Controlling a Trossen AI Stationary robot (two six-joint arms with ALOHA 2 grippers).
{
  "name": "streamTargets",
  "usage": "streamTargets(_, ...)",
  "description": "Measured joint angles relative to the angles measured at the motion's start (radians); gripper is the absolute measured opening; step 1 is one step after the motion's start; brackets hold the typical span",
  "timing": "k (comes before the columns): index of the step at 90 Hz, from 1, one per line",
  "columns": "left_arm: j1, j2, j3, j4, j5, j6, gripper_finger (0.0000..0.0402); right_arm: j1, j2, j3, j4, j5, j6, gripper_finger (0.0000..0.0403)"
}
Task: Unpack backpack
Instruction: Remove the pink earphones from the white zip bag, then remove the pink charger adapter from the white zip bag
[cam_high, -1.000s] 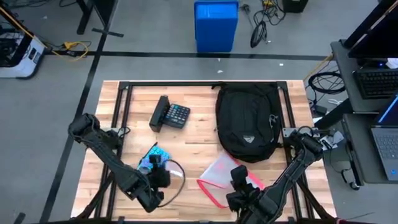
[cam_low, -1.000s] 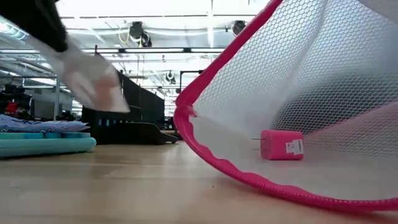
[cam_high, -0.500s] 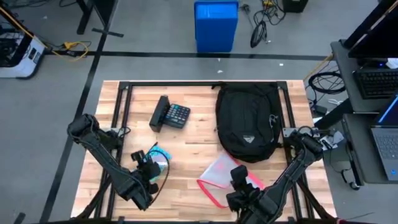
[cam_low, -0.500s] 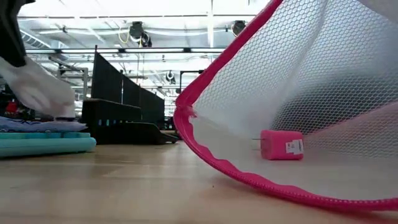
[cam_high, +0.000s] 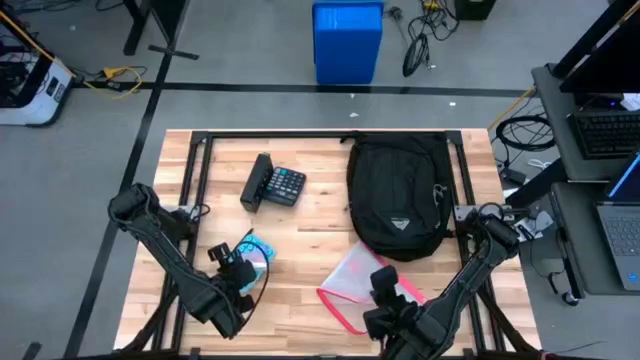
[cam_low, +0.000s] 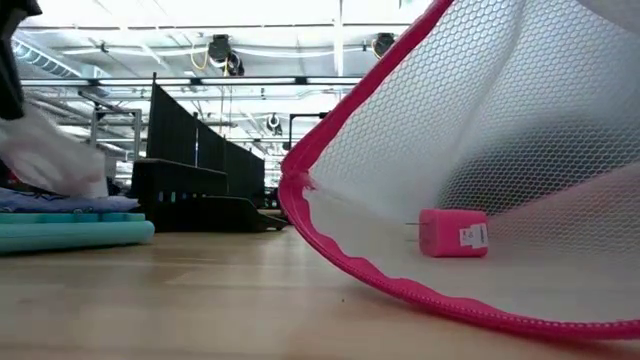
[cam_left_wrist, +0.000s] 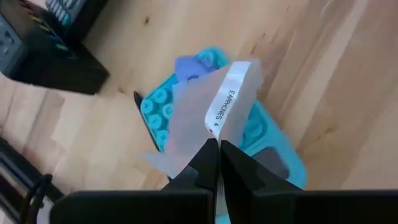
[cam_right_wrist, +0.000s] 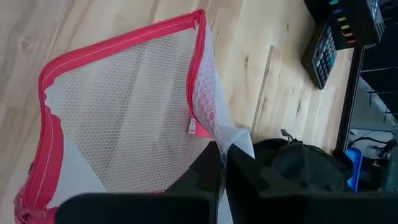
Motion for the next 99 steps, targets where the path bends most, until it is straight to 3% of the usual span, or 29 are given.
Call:
streamTargets(19,-0.003,0.001,-0.038,0.085,0.062,-0.044,0.0016,0.0,0.0,0.0,0.003,0.0,0.0,0.0)
streamTargets(47,-0.002,0.001,-0.038,0.088,0.042,-0.043,0.0135,0.0,0.0,0.0,0.041,0.0,-0.007,0.0)
streamTargets(60,0.001,0.002,-0.038,0.059,0.012,0.02,0.0171,0.0,0.0,0.0,0.064,0.0,-0.023,0.0)
streamTargets(87,0.003,0.002,0.019,0.062,-0.172,0.123,0.0168,-0.035,0.0,0.0,0.069,0.001,0.032,0.0)
streamTargets(99,0.003,0.001,0.055,0.168,-0.243,0.235,0.0158,-0.058,0.0,0.0,0.069,0.001,0.045,0.0)
